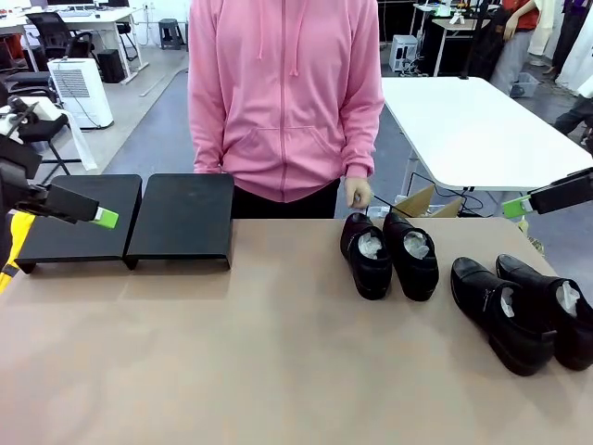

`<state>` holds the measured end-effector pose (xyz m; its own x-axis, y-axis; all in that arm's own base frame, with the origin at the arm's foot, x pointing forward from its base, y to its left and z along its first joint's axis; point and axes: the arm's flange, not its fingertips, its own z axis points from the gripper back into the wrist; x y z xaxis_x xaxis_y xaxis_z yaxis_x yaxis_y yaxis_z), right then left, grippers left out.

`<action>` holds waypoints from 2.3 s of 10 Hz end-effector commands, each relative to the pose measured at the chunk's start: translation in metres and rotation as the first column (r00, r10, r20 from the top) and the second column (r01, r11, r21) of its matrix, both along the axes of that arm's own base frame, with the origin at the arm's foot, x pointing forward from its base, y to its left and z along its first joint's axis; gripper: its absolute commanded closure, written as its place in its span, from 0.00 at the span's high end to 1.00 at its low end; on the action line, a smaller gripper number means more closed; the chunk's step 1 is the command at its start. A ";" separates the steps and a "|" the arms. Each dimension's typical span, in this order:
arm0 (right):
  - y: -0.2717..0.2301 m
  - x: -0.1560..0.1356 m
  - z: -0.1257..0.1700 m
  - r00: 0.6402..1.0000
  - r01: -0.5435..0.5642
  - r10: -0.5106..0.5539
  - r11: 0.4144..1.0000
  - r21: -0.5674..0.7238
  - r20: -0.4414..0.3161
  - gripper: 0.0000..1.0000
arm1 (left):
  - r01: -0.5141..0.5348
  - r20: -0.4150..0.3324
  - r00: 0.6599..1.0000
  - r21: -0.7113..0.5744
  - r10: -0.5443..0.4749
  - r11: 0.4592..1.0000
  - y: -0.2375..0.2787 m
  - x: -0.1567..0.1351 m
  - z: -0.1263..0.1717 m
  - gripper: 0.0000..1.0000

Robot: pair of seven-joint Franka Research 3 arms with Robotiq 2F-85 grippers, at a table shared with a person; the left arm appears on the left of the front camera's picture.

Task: Organize the shoes by placing them on the stand.
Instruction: Pick up one Shoe and place it in the middle of the table.

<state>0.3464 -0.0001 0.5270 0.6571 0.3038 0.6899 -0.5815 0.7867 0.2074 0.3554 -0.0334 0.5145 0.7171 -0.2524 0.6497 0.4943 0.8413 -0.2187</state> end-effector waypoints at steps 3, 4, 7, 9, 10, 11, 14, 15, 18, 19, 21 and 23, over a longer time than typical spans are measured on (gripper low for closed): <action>-0.003 0.001 0.000 1.000 -0.015 0.015 1.000 0.008 0.007 1.00 | 0.019 0.007 1.000 0.004 -0.019 1.000 0.004 -0.001 0.001 1.00; -0.003 0.001 0.000 1.000 -0.015 0.015 1.000 0.008 0.007 1.00 | 0.019 0.007 1.000 0.004 -0.019 1.000 0.004 -0.001 0.001 1.00; -0.003 0.001 0.000 1.000 -0.015 0.015 1.000 0.008 0.007 1.00 | 0.019 0.007 1.000 0.004 -0.019 1.000 0.004 -0.001 0.001 1.00; 0.002 -0.004 0.002 0.999 -0.014 0.014 1.000 -0.005 -0.044 1.00 | 0.019 0.007 1.000 0.004 -0.019 1.000 0.004 -0.001 0.001 1.00; 0.004 -0.008 0.004 0.991 0.018 -0.026 0.998 -0.068 -0.128 1.00 | 0.019 0.007 1.000 0.004 -0.019 1.000 0.004 -0.001 0.001 1.00; 0.008 -0.010 0.006 0.990 0.012 -0.024 0.996 -0.089 -0.140 1.00 | 0.019 0.007 1.000 0.004 -0.019 1.000 0.004 -0.001 0.001 1.00; 0.008 -0.010 0.007 0.992 0.060 -0.076 0.988 -0.144 -0.102 0.55 | 0.019 0.007 1.000 0.004 -0.019 1.000 0.004 -0.001 0.001 1.00; 0.007 -0.008 0.004 0.988 0.100 -0.121 0.976 -0.193 -0.100 0.55 | 0.019 0.007 1.000 0.004 -0.019 1.000 0.004 -0.001 0.001 1.00; 0.007 -0.009 -0.019 0.960 0.185 -0.251 0.904 -0.385 -0.128 0.55 | 0.019 0.007 1.000 0.004 -0.019 1.000 0.004 -0.001 0.001 1.00; 0.007 -0.011 -0.029 0.950 0.205 -0.285 0.878 -0.433 -0.128 0.55 | 0.019 0.007 1.000 0.004 -0.019 1.000 0.004 -0.001 0.001 1.00; 0.008 -0.018 -0.052 0.935 0.167 -0.298 0.849 -0.501 -0.193 0.55 | 0.019 0.007 1.000 0.004 -0.019 1.000 0.004 -0.001 0.001 1.00; 0.001 0.001 -0.024 0.958 0.174 -0.253 0.886 -0.430 -0.134 0.55 | 0.019 0.007 1.000 0.004 -0.019 1.000 0.004 -0.001 0.001 1.00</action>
